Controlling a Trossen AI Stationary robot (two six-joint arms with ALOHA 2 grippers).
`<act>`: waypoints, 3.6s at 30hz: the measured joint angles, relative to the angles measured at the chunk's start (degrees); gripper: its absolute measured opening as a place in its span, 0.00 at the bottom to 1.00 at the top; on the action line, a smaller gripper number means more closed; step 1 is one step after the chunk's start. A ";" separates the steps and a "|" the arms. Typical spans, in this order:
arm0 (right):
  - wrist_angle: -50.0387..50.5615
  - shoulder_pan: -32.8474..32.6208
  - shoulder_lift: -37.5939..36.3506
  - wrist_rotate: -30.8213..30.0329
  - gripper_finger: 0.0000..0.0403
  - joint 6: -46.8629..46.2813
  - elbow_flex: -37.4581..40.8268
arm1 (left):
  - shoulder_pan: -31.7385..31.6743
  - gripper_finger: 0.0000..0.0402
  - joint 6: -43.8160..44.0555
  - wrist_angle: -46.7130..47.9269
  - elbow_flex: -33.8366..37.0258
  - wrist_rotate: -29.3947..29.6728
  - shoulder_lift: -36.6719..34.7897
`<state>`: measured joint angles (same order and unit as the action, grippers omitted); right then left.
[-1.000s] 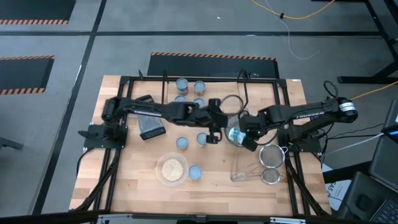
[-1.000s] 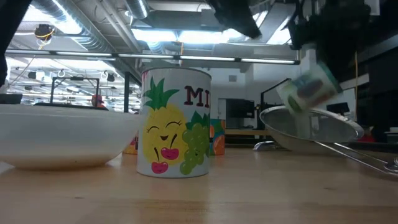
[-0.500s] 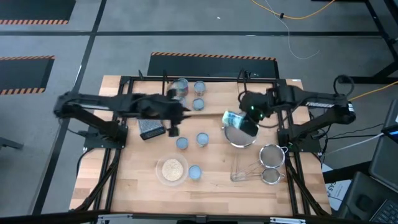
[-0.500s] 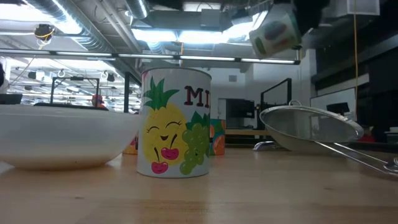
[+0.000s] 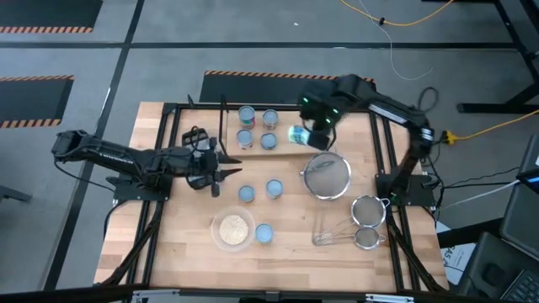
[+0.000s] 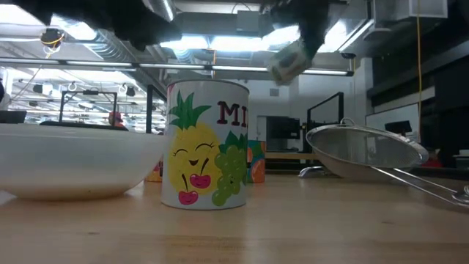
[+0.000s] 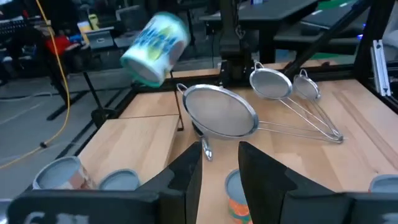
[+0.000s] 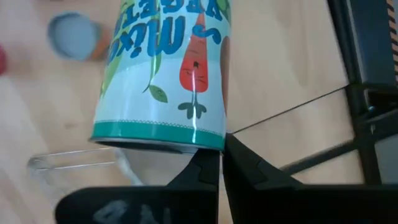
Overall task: Pick and place cans onto a shelf
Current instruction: Put the white mixed vegetables can on the shelf
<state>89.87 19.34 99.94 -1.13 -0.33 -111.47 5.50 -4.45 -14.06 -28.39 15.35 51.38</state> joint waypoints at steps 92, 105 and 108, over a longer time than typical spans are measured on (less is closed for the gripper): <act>-5.19 -11.71 17.53 30.73 0.05 -11.18 24.69 | 0.07 0.24 2.56 -4.81 4.82 0.02 0.04; -6.03 -11.60 17.53 30.71 0.05 -11.25 24.69 | 0.07 0.24 2.52 -4.79 4.82 0.02 0.04; -6.02 -11.60 17.53 30.71 0.05 -11.23 24.69 | 0.07 0.24 2.52 -4.79 4.82 0.02 0.04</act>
<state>83.85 7.75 117.47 29.58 -11.55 -86.78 5.56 -1.93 -18.85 -23.57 15.37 51.42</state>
